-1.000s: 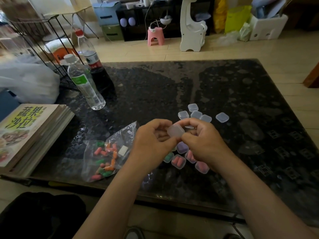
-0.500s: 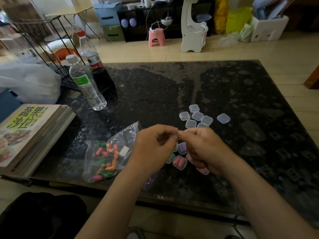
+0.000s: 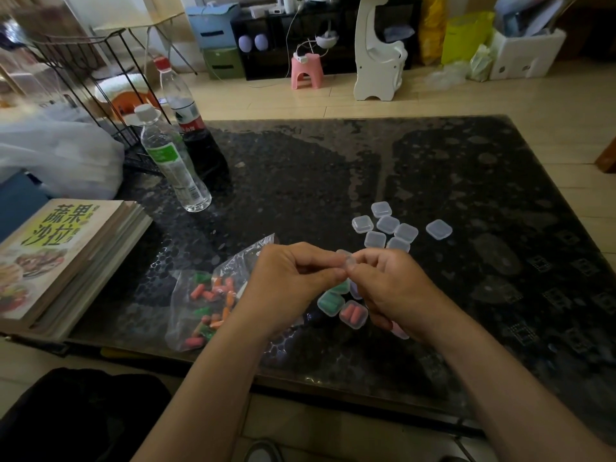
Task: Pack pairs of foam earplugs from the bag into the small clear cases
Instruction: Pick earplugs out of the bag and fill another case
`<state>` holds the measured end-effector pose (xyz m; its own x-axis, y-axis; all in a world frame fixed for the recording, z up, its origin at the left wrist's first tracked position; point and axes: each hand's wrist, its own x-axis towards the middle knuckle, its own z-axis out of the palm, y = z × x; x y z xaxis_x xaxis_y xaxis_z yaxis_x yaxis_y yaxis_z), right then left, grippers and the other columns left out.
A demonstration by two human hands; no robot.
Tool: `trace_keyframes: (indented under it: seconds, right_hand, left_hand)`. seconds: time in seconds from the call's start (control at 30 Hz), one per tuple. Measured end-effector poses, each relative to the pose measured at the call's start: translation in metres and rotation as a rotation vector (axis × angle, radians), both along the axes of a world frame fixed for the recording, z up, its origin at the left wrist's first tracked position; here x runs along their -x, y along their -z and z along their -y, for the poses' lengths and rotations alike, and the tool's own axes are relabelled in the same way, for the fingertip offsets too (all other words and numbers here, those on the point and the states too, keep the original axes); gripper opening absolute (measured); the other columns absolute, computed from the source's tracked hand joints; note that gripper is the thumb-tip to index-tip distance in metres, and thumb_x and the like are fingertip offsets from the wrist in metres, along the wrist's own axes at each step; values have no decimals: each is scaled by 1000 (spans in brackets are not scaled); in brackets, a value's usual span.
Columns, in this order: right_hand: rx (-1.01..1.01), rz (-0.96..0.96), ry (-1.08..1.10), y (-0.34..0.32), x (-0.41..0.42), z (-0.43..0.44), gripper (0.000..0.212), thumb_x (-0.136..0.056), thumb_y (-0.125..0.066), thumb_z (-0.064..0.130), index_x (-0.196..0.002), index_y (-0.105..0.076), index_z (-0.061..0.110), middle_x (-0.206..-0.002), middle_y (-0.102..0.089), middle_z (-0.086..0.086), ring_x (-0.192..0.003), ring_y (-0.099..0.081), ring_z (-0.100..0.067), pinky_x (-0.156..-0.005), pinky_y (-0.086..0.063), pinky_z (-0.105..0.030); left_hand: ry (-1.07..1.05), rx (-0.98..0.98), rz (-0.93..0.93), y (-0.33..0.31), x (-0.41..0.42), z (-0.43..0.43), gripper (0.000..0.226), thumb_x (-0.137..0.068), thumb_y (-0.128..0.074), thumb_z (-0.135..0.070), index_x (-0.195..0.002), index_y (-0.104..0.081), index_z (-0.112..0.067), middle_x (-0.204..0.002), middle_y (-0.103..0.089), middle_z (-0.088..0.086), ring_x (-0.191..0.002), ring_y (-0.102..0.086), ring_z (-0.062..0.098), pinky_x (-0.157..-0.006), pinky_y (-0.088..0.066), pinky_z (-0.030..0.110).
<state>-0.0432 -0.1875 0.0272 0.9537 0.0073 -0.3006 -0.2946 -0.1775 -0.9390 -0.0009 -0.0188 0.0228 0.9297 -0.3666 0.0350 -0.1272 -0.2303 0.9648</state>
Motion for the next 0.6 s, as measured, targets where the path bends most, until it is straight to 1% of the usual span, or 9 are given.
trace_keyframes:
  seconds: [0.1, 0.17, 0.2, 0.27, 0.37, 0.43, 0.5, 0.57, 0.6]
  right_hand:
    - [42, 21, -7, 3, 0, -2, 17, -103, -53, 23, -102, -67, 12, -57, -62, -4, -43, -58, -9, -41, -44, -21]
    - [87, 49, -26, 5, 1, -4, 11, -99, -57, 16, -101, -67, 21, -68, -71, -8, -59, -70, -22, -53, -58, -34]
    - [124, 71, -40, 6, 2, -6, 17, -96, -58, 13, -101, -67, 26, -73, -74, -10, -67, -73, -29, -63, -63, -44]
    - [147, 104, -82, 5, 4, -9, 26, -94, -56, 8, -102, -66, 31, -81, -73, -18, -77, -71, -40, -76, -60, -58]
    - [124, 96, -110, 4, 3, -11, 29, -94, -56, 8, -105, -67, 33, -84, -71, -22, -73, -66, -38, -77, -56, -63]
    - [137, 94, -110, 6, 2, -12, 28, -93, -57, 10, -105, -65, 34, -83, -69, -22, -77, -68, -43, -78, -57, -64]
    - [167, 85, -90, 9, 0, -13, 23, -92, -60, 17, -103, -62, 37, -81, -69, -18, -79, -70, -39, -77, -60, -59]
    - [188, 50, -14, 10, -4, -12, 17, -92, -65, 24, -104, -59, 36, -77, -68, -8, -67, -71, -21, -65, -62, -41]
    - [164, 20, 63, 10, -6, -12, 14, -93, -65, 25, -105, -60, 31, -75, -66, -3, -58, -68, -11, -55, -57, -30]
  left_hand:
    - [19, -16, -23, 1, 0, -1, 19, -78, -83, -3, -93, -82, -16, -96, -80, 3, -95, -76, 18, -89, -61, 38]
    - [-29, 58, -95, -1, -1, -2, 16, -78, -80, -12, -93, -81, -15, -94, -80, 5, -94, -77, 22, -88, -61, 40]
    - [-72, 115, -146, -2, -3, -2, 13, -81, -77, -12, -94, -80, -14, -92, -80, 7, -92, -77, 24, -86, -62, 41]
    - [-167, 184, -205, -4, -5, -3, 9, -91, -69, -6, -96, -77, -7, -89, -80, 9, -88, -78, 25, -79, -64, 38]
    - [-267, 189, -260, -3, -5, 0, 12, -98, -63, -8, -100, -74, -4, -88, -78, 11, -86, -78, 25, -74, -63, 36]
    - [-312, 231, -327, -2, -5, 2, 10, -99, -63, -9, -100, -72, -3, -89, -77, 13, -84, -77, 27, -72, -63, 38]
    - [-354, 236, -354, -1, -6, 4, 8, -99, -64, -9, -100, -71, -4, -92, -75, 15, -83, -76, 26, -70, -63, 37]
    - [-394, 207, -343, 1, -6, 4, 6, -98, -66, -8, -98, -71, -5, -96, -73, 15, -83, -75, 23, -69, -63, 36]
    - [-408, 207, -344, 2, -6, 5, 5, -97, -67, -7, -96, -71, -5, -96, -72, 15, -83, -75, 22, -68, -64, 37]
